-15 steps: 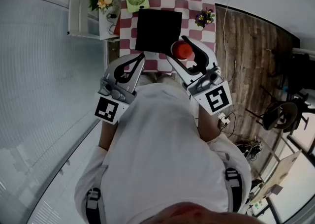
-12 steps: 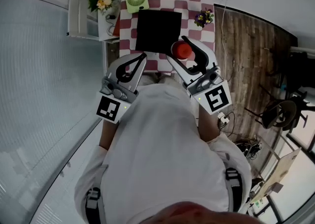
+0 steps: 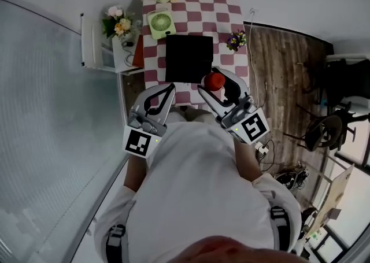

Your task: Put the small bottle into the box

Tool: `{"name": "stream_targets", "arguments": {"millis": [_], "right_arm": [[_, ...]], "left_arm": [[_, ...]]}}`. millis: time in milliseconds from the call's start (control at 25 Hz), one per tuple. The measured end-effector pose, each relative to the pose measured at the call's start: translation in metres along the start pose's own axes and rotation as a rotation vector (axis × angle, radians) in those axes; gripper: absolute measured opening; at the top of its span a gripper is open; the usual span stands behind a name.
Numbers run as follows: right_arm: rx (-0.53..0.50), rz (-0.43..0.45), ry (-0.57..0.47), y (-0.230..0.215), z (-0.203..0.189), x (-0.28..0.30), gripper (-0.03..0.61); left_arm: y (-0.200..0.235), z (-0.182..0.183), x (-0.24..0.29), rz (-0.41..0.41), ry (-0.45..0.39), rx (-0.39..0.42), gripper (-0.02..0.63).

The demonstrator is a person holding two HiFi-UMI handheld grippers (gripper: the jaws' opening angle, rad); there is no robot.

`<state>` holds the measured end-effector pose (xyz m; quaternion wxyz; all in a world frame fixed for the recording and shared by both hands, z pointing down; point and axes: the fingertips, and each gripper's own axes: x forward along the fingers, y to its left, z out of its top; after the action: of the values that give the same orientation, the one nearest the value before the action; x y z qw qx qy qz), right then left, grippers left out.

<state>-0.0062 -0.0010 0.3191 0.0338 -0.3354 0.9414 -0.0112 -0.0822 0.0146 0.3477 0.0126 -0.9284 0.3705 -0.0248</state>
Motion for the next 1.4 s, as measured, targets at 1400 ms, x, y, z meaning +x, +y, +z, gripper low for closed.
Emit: {"name": "stream_targets", "arguments": {"millis": [1400], "right_arm": [[-0.014,0.093,-0.086,-0.077,0.011,-0.02,0.221]], "left_arm": [[-0.009,0.011,0.079,0.023,-0.027,-0.014,0.002]]}}
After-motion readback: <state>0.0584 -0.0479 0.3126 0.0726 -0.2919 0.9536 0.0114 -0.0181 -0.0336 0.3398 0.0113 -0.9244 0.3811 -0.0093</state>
